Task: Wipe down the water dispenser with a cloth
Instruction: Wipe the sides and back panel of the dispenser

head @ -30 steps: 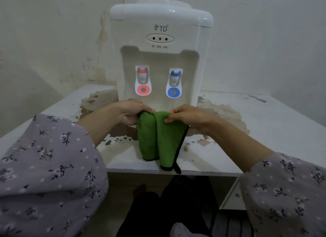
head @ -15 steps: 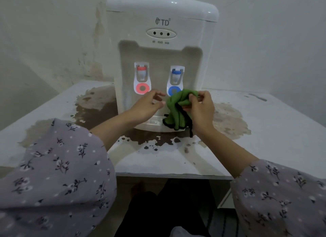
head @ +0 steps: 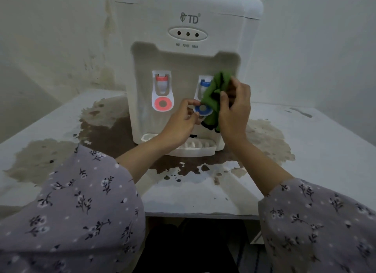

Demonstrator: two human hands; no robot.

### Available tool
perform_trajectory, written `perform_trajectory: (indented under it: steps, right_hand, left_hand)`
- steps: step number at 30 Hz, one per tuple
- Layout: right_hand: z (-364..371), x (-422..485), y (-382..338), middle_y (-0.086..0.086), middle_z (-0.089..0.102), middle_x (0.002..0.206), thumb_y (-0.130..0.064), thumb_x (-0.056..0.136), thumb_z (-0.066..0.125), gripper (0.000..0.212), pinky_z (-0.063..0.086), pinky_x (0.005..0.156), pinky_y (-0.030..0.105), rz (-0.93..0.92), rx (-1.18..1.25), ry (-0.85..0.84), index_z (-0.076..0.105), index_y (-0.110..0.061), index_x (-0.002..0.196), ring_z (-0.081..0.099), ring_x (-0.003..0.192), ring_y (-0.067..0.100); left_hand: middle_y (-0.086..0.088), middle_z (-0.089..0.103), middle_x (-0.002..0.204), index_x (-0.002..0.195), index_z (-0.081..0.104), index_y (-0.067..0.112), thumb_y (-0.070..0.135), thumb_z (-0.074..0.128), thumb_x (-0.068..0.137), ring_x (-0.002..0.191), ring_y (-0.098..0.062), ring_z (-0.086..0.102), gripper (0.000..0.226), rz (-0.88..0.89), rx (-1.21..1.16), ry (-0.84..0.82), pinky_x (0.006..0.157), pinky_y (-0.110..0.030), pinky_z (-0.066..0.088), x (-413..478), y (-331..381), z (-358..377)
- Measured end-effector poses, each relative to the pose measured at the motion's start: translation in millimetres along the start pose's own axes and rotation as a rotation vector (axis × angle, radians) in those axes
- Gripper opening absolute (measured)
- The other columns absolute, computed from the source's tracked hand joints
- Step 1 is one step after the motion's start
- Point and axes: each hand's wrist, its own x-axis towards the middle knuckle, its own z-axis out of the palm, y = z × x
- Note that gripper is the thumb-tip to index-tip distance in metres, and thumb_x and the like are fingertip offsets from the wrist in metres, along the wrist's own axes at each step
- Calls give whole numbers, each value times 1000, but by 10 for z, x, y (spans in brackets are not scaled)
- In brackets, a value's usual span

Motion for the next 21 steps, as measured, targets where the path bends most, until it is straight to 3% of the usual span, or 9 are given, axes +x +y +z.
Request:
perform_trajectory:
  steps: [3, 6, 8, 11, 13, 16, 18, 21]
  right_hand:
    - [46, -135, 149, 15, 42, 131, -7, 94, 43, 49, 35, 100, 16, -118, -129, -91, 32, 0, 142, 41, 117, 14]
    - [30, -362, 304, 2, 24, 149, -11, 100, 36, 49, 18, 113, 19, -109, -103, -197, 20, -7, 146, 18, 135, -4]
    - [21, -444, 321, -4, 20, 150, -8, 100, 35, 50, 16, 113, 16, -49, -12, -244, 17, -10, 147, 13, 136, -9]
    - [37, -519, 288, -8, 18, 151, -5, 100, 34, 52, 18, 111, 14, 111, 176, -285, 15, -19, 146, 17, 137, -7]
    - [49, -550, 267, -9, 17, 153, 1, 98, 34, 57, 21, 109, 12, 192, 252, -301, 14, -24, 146, 19, 135, -10]
    - [54, -587, 249, 1, 17, 154, 14, 91, 32, 64, 29, 97, 2, 154, 180, -285, 14, -13, 147, 25, 121, -26]
    - [76, -639, 257, 7, 19, 154, 15, 89, 34, 65, 35, 99, 9, 115, 84, -259, 14, -7, 147, 30, 124, -19]
    - [115, -783, 396, 8, 23, 154, 5, 85, 47, 67, 34, 109, 38, -15, -279, -273, 23, -7, 146, 27, 137, 14]
  left_hand:
    - [4, 55, 94, 110, 40, 23, 10, 41, 97, 82, -6, 61, 19, 9, -23, 26, 77, -24, 46, 14, -9, 26]
    - [3, 55, 92, 109, 41, 20, 6, 44, 95, 80, -7, 61, 20, 28, -32, 26, 74, -18, 47, 14, -5, 21]
    - [2, 55, 94, 108, 41, 21, 3, 45, 94, 83, -11, 63, 23, 35, -30, 21, 75, -17, 48, 21, -21, 5]
    - [-1, 56, 95, 105, 42, 24, 4, 48, 93, 90, -21, 62, 24, 40, -9, 28, 79, -27, 49, 35, -54, 9]
    - [2, 56, 96, 105, 41, 23, 5, 47, 94, 89, -16, 60, 22, 53, 11, 29, 77, -24, 48, 36, -80, 3]
    - [5, 55, 98, 108, 39, 24, 4, 44, 95, 90, -4, 56, 24, 94, 51, -14, 72, -10, 43, 12, -135, -36]
    - [1, 57, 105, 110, 36, 27, 3, 41, 95, 99, -6, 56, 29, 103, 96, -70, 73, -5, 42, -19, -197, -72]
    - [2, 52, 113, 113, 37, 24, -1, 40, 92, 107, -10, 50, 33, 162, 291, -130, 77, -2, 36, -92, -292, -142]
